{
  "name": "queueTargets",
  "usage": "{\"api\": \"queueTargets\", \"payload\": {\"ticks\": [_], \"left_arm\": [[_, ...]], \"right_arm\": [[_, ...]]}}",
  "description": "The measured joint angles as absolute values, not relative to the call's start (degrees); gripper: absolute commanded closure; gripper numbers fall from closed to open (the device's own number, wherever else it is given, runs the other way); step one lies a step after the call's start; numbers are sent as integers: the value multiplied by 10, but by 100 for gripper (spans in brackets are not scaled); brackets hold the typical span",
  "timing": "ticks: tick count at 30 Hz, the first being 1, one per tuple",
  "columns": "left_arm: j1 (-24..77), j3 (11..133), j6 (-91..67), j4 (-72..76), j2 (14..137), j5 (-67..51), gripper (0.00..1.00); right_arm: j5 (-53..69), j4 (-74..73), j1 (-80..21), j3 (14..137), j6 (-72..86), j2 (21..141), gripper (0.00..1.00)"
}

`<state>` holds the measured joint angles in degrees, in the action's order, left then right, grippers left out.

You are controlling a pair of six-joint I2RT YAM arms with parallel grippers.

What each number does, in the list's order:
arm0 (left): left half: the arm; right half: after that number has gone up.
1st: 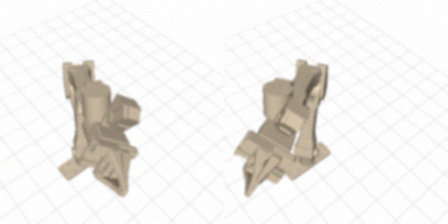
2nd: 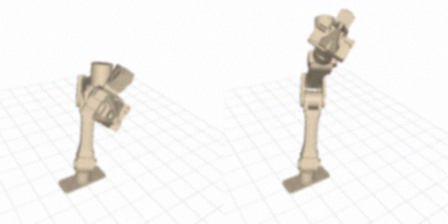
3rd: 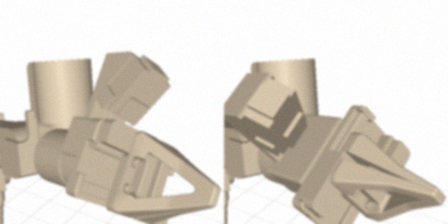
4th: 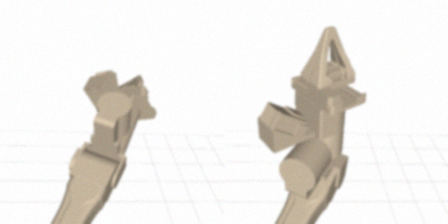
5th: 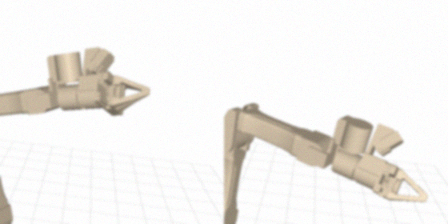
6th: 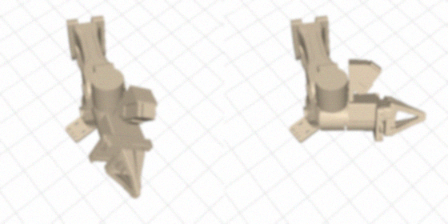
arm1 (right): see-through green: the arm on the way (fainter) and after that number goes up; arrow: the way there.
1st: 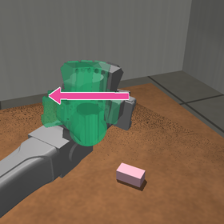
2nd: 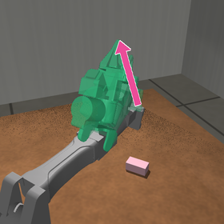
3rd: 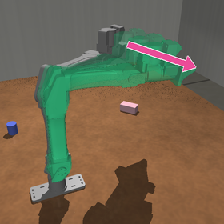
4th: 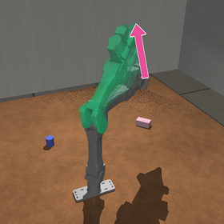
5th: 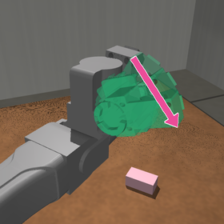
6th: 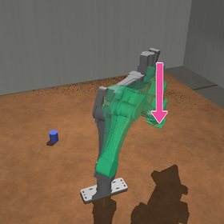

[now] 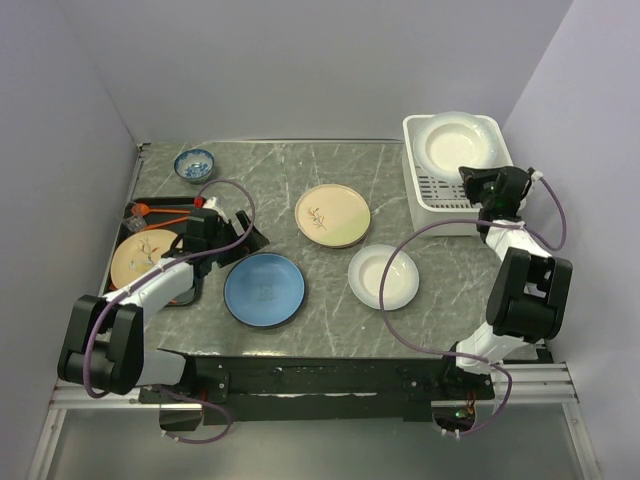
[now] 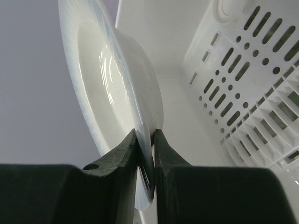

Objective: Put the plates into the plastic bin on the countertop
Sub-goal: Place the plate in the plastic bin.

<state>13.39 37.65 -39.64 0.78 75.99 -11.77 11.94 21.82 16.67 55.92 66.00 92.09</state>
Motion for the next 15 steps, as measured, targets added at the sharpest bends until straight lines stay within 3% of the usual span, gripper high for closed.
{"api": "queueTargets", "payload": {"ticks": [15], "left_arm": [[134,380,-396,8,775,-118,1]], "right_arm": [[113,225,166,575,668,975,100]]}}
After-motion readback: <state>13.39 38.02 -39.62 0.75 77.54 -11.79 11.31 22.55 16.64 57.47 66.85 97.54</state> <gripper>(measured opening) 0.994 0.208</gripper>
